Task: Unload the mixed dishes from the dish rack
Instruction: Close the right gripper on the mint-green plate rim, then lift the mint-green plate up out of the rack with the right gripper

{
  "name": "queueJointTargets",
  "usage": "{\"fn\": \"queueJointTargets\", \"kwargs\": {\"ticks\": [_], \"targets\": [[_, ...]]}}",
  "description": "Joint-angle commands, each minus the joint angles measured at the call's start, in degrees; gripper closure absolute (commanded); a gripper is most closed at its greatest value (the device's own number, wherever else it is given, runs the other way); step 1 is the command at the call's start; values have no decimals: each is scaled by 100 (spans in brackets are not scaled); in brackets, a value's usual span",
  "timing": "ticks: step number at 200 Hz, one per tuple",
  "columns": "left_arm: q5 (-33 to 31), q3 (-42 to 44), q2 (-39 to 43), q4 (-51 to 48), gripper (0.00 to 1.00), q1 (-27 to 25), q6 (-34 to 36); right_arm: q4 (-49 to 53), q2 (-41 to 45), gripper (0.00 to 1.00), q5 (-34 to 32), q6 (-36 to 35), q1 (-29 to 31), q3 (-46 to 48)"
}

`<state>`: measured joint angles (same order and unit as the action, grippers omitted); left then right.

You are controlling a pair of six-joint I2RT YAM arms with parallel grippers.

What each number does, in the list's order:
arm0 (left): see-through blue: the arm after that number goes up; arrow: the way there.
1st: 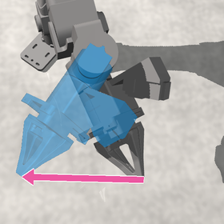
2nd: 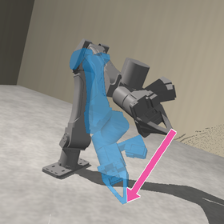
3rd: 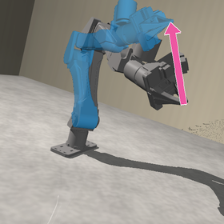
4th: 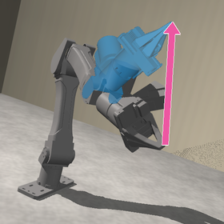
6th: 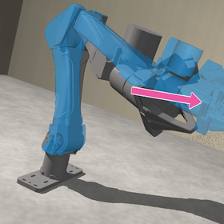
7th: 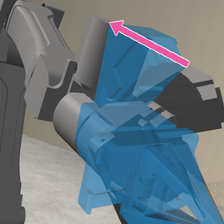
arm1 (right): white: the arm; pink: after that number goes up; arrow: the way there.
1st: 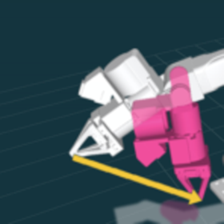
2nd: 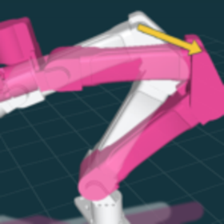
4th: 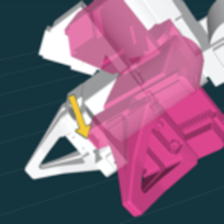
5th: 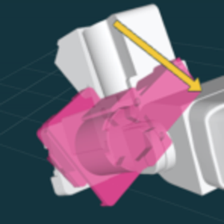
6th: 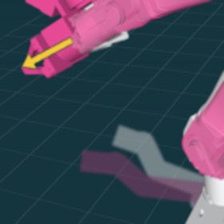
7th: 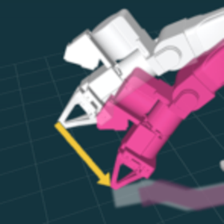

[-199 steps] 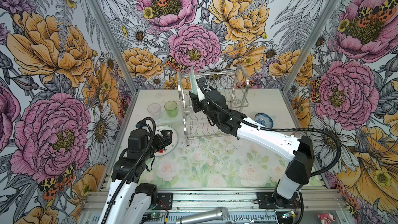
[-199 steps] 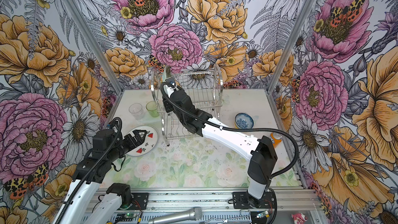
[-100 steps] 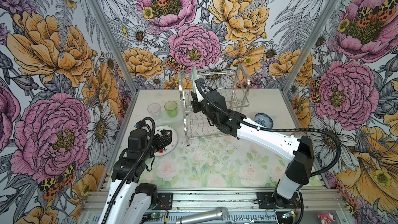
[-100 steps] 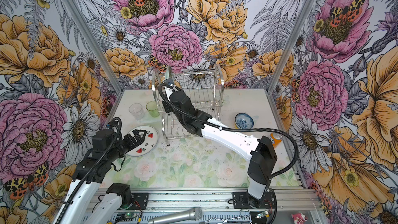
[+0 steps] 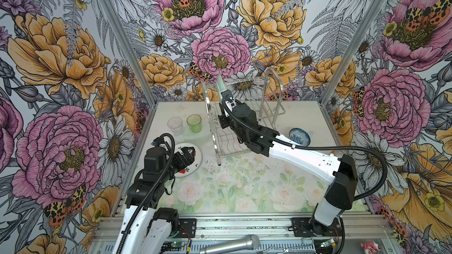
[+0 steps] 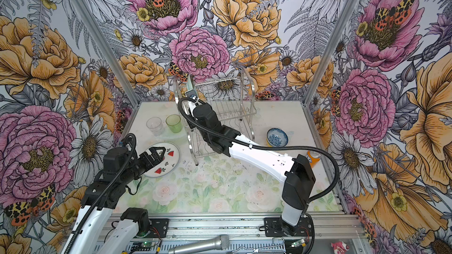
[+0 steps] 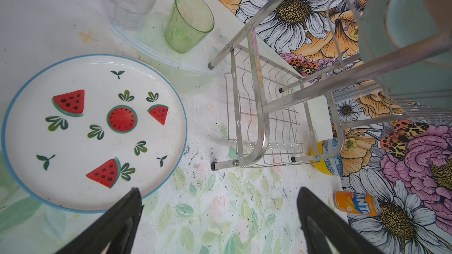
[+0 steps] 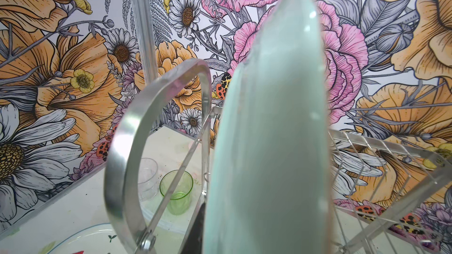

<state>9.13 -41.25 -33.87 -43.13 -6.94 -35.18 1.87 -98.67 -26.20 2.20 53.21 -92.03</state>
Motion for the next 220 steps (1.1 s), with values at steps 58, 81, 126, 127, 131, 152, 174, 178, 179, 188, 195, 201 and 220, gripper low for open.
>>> {"fn": "queueJointTargets", "kwargs": {"ticks": [58, 81, 126, 127, 131, 152, 174, 178, 179, 188, 195, 201, 220], "targets": [[175, -79, 12, 17, 1, 69, -6, -869, -55, 100, -540, -468, -34, -274], [175, -76, 45, 14, 1, 83, -6, -1011, -172, 100, -627, -591, -64, -317], [194, -90, -13, 11, 1, 114, 44, -1053, -393, 100, -1209, -712, -104, -499], [194, -92, -23, 13, 1, 114, 45, -1055, -396, 100, -1224, -712, -102, -504], [208, -100, -34, 9, 1, 114, 61, -1057, -405, 100, -1297, -713, -114, -509], [218, -137, -84, 16, 1, 132, 109, -1092, -419, 100, -1551, -712, -181, -499], [196, -128, -96, 17, 1, 168, 116, -1127, -416, 100, -1833, -701, -257, -480], [197, -124, -102, 16, 1, 175, 120, -1127, -412, 100, -1848, -701, -269, -474], [196, -126, -102, 16, 1, 175, 118, -1127, -409, 100, -1856, -702, -277, -474], [196, -115, -108, 16, 1, 192, 141, -1127, -395, 100, -1891, -701, -312, -463], [201, -107, -103, 18, 1, 207, 143, -1127, -390, 100, -1931, -698, -335, -448], [195, -102, -104, 16, 1, 214, 140, -1127, -379, 100, -1959, -695, -357, -441], [200, -87, -103, 16, 1, 238, 140, -1123, -333, 100, -2077, -703, -429, -409]]}}
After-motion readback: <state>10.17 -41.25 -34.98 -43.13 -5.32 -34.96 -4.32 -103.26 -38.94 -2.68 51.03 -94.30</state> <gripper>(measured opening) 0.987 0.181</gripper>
